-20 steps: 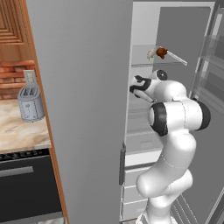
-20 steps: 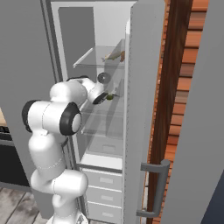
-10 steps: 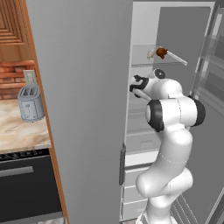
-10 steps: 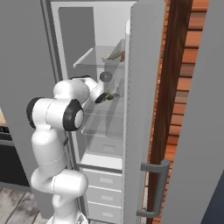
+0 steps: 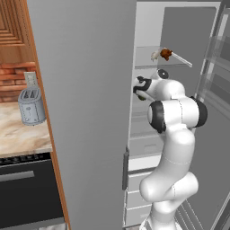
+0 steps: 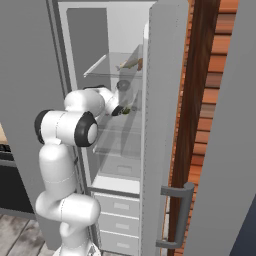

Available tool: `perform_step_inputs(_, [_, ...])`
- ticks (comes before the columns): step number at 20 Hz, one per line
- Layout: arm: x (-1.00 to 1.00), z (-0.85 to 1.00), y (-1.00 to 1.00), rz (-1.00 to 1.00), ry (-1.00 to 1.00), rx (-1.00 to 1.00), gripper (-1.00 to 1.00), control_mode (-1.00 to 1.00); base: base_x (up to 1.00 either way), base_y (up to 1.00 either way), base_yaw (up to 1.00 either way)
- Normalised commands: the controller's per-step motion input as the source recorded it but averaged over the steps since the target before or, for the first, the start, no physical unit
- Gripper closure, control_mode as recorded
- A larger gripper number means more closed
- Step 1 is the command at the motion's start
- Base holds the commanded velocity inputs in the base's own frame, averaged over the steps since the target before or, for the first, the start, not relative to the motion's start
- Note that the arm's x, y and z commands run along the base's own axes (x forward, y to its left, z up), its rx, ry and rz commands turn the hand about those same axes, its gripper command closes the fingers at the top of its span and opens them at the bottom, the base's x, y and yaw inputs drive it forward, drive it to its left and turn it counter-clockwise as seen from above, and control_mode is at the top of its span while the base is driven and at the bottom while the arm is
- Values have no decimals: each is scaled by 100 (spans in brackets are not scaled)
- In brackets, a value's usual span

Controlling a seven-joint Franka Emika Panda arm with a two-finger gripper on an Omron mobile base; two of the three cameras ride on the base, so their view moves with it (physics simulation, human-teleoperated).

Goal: Gather the mushroom and lime from the fridge and place them on a tray on the dining counter. Then gather the chicken drumstick and fish from the fridge and place them on the other tray.

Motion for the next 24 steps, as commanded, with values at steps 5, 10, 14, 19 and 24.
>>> perform_step_inputs(5, [0,-1,0,0,1,0,-100,-100,0,0,0])
perform_step_inputs(10, [0,-8,0,0,1,0,-100,-100,0,0,0])
perform_step_inputs(14, [-4,-14,0,0,1,0,-100,-100,0,0,0])
perform_step_inputs(19, [3,-5,1,0,0,2,-100,-100,0,0,0])
perform_step_inputs(24, [2,-4,9,0,0,4,-100,-100,0,0,0])
